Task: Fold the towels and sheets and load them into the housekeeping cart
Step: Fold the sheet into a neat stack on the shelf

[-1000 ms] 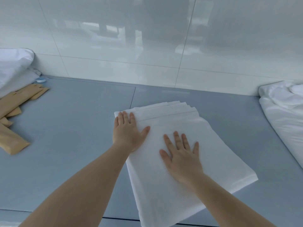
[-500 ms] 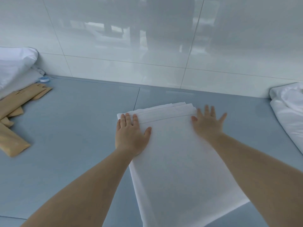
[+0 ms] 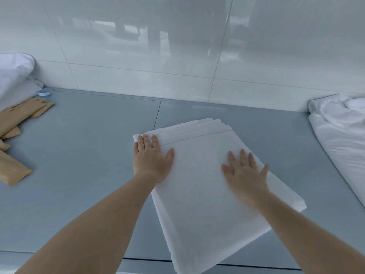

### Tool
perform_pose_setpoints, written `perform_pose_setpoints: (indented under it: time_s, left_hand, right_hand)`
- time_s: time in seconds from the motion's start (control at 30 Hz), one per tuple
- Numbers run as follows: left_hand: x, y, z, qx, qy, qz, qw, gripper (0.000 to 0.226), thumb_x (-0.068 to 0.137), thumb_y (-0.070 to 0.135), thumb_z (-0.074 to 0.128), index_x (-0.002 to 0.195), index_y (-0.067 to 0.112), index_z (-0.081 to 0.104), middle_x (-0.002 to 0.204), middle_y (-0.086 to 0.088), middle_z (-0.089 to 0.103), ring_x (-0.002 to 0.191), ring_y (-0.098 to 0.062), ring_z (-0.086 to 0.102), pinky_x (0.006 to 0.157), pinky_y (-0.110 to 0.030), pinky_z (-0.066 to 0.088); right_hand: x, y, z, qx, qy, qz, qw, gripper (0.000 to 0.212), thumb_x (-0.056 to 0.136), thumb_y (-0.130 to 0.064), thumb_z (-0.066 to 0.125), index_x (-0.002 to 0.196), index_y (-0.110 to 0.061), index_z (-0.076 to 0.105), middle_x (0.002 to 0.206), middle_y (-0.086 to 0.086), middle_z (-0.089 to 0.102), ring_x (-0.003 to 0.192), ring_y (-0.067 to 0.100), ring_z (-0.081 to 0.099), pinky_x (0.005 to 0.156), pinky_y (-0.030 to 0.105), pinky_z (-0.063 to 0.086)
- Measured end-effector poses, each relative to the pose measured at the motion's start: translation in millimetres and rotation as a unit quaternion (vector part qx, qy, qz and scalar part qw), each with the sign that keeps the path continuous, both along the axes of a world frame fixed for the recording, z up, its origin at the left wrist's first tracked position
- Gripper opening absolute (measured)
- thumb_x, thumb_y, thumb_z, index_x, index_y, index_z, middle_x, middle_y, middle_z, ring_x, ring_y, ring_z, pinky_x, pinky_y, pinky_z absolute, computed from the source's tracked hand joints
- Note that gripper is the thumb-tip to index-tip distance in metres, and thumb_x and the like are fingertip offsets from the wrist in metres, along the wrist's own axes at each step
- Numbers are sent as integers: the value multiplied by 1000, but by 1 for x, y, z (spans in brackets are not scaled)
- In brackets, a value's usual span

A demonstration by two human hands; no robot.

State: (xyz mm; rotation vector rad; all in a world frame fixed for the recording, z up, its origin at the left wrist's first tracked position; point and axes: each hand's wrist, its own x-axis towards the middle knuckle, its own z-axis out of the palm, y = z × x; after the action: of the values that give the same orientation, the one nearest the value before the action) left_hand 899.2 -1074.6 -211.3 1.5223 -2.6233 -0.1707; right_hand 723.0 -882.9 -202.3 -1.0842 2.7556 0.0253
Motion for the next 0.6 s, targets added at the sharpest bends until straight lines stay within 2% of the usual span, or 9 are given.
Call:
perform_pose_setpoints:
  time_s: [0.1, 0.17, 0.33, 0.43, 0.6]
  left_hand:
    - [5, 11, 2, 6, -3, 14, 1000, 81, 93, 63, 16, 154, 10, 4, 161, -15, 5, 149, -28, -3, 120, -38, -4]
    - [10, 21, 3, 10, -4, 25, 1000, 81, 93, 62, 16, 154, 9, 3, 161, -16, 4, 148, -28, -3, 120, -38, -4]
    - [30, 52, 10, 32, -20, 65, 997, 83, 94, 60, 15, 153, 4, 1, 159, -21, 5, 147, -35, -2, 120, -42, -3]
    - [48, 66, 14, 33, -67, 88, 993, 87, 92, 63, 13, 151, 0, 3, 157, -26, 10, 145, -41, 6, 119, -45, 4]
    - [90, 82, 24, 34, -147, 118, 981, 93, 91, 66, 9, 149, -6, 4, 151, -33, 20, 139, -46, 20, 116, -50, 12]
  right_hand:
    - [40, 34, -9, -28, 14, 65, 997, 66, 81, -69, -11, 144, -49, -16, 158, -14, -15, 147, 14, -12, 115, 50, -9]
    - [32, 57, -8, -27, 29, 37, 999, 64, 83, -67, -9, 145, -50, -14, 159, -15, -11, 147, 10, -8, 117, 47, -7]
    - [4, 93, 10, -23, 5, -102, 995, 54, 98, -52, 11, 151, -42, 2, 161, -5, 3, 148, 16, -1, 116, 56, -2]
    - [40, 92, 17, -43, -37, -133, 990, 56, 99, -51, 17, 152, -38, 3, 161, 0, -6, 147, 22, -9, 114, 61, 2]
    - [140, 83, 10, -43, -89, -116, 988, 63, 93, -64, 17, 148, -46, -7, 159, -3, -19, 144, 30, -21, 110, 59, 14]
